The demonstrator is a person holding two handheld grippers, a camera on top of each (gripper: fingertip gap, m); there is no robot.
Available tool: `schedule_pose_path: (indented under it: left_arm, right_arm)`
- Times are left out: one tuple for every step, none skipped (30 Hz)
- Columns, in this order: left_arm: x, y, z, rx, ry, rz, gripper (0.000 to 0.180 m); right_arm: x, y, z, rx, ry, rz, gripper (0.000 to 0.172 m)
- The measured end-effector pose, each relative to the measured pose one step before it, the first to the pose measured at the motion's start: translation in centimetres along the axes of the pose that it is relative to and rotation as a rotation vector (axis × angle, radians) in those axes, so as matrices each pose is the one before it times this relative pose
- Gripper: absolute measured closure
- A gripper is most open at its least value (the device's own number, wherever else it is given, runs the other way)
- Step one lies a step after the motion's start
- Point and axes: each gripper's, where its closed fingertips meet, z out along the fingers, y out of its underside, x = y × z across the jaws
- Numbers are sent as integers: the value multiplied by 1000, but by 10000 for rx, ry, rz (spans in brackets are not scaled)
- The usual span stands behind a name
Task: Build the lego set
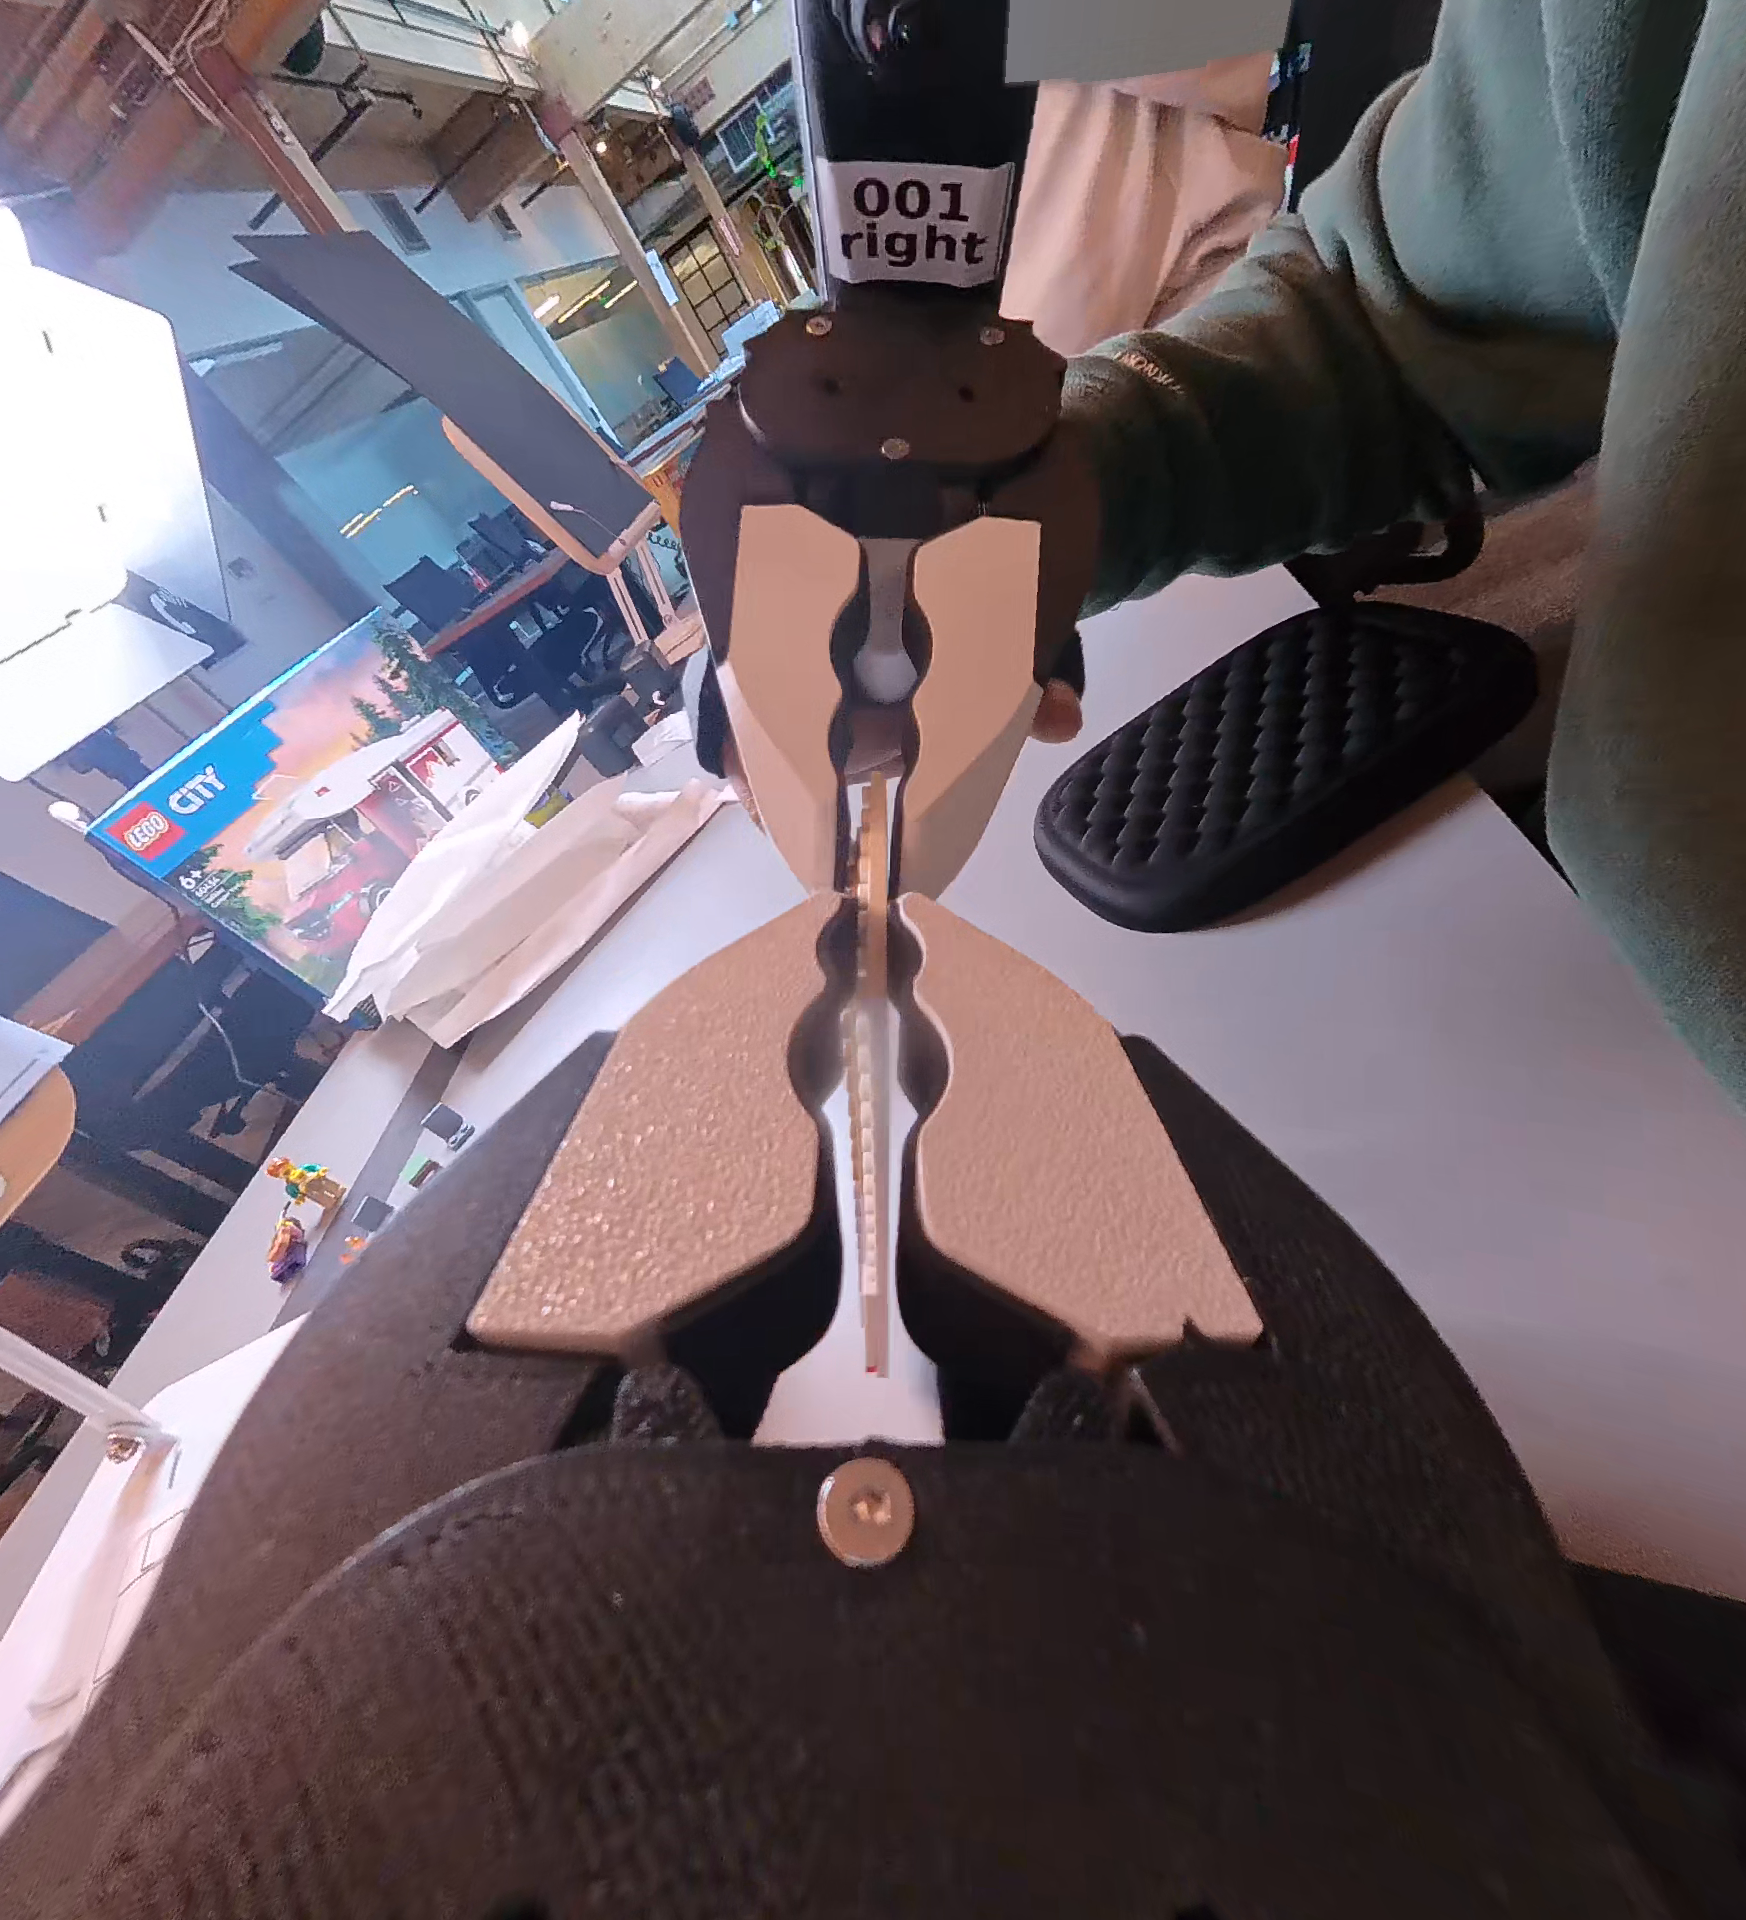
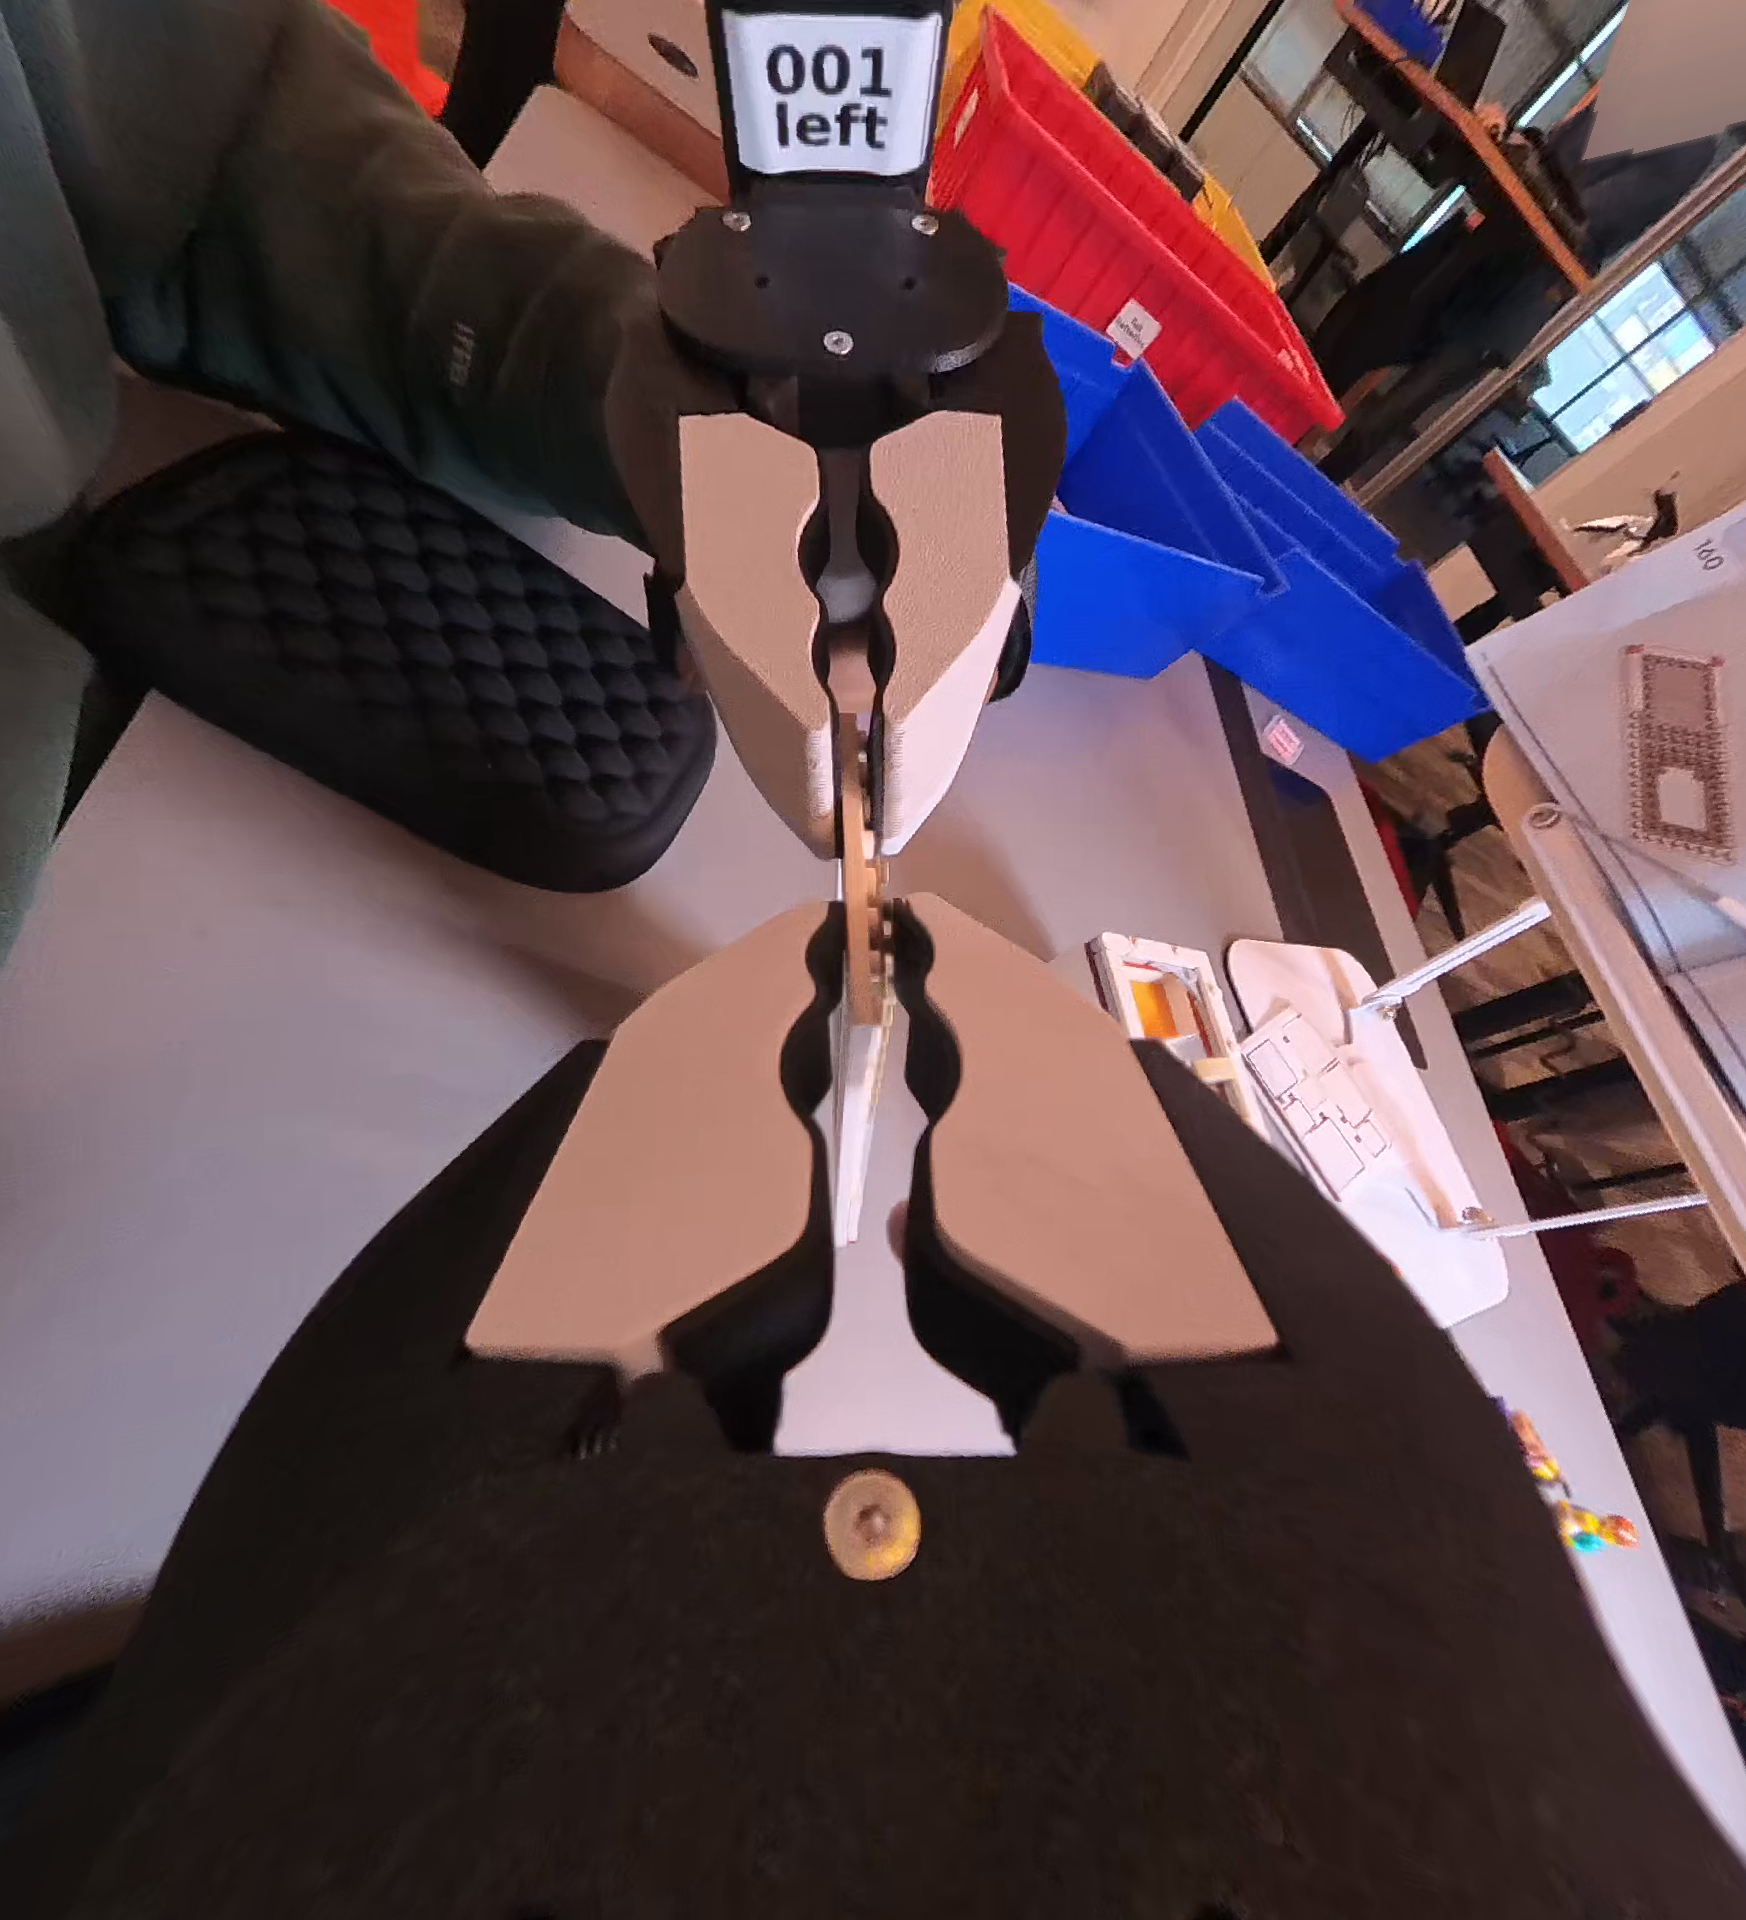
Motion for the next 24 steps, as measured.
schedule_pose_path:
  left_arm:
    - [-75, 38, -68, 4, 16, -62, 175]
    - [-126, 28, -75, 43, 1, -113, 175]
    - [-295, -12, -73, 67, -123, -174, 171]
    - [-201, 184, -41, -73, -47, -145, 151]
    - [-42, 572, 43, -367, 85, -128, 139]
    - [-50, 406, 51, -228, 3, -4, 144]
    - [251, 33, 31, 42, 112, 125, 161]
    - [116, -42, 38, 47, 16, 160, 172]
    - [-111, 147, 36, -127, -54, 6, 172]
    - [-96, 35, 33, -98, -15, -75, 172]
    - [43, -79, 20, -17, 31, -61, 172]
    - [22, -158, 7, 84, 0, -52, 172]
    - [18, -124, 1, 79, -11, 16, 172]
    - [61, -25, -6, 22, 43, -7, 172]
    - [-25, 36, 0, -12, -16, 8, 172]
    - [29, 15, -78, 38, 56, 35, 172]
    - [87, 14, -111, 22, 140, -76, 172]
    - [75, -47, -81, 19, 111, -114, 171]
    - [39, 22, -26, -35, 32, -25, 171]
    - [21, 118, 7, -78, 8, 28, 171]
    - [-58, 9, -30, 14, -35, -3, 171]
    - [-2, -13, -53, 41, 50, -75, 171]
    - [60, 57, -56, -2, 125, -93, 171]
    - [-134, 17, -50, 51, -48, 3, 171]
  right_arm:
    - [91, 43, 81, -61, -15, 89, 164]
    - [159, 23, 68, -6, 30, 79, 164]
    - [127, 75, 52, 19, 14, 18, 164]
    - [49, 103, 45, 11, -42, 92, 164]
    - [51, 10, 27, 64, 4, 65, 164]
    - [-105, -70, 21, 84, -61, 58, 164]
    - [-148, -58, 77, 29, -61, 26, 164]
    - [-50, 29, 73, -30, 19, -17, 164]
    - [106, 99, 20, -52, 96, -43, 164]
    - [83, 34, 0, 30, 75, 47, 164]
    - [-10, -74, -83, 122, -9, 67, 164]
    - [28, -140, -124, 189, 27, 19, 163]
    - [123, 7, -77, 95, 94, -41, 160]
    - [90, 202, 20, -55, 54, -69, 156]
    - [-183, 84, 65, 11, -130, -44, 162]
    - [-140, -36, 91, 45, -88, 31, 163]
    - [-137, -52, 59, 41, -122, 62, 164]
    - [-75, -60, 31, 52, -129, 153, 164]
    - [-45, 49, 25, -17, -124, 130, 164]
    - [-9, 87, 32, -53, -65, 53, 163]
    - [56, -24, 24, 13, 19, 17, 164]
    - [-29, -23, 55, 14, -42, 33, 163]
    - [-27, 6, 85, 5, -30, 17, 163]
    - [162, -40, 63, 78, 120, -26, 164]
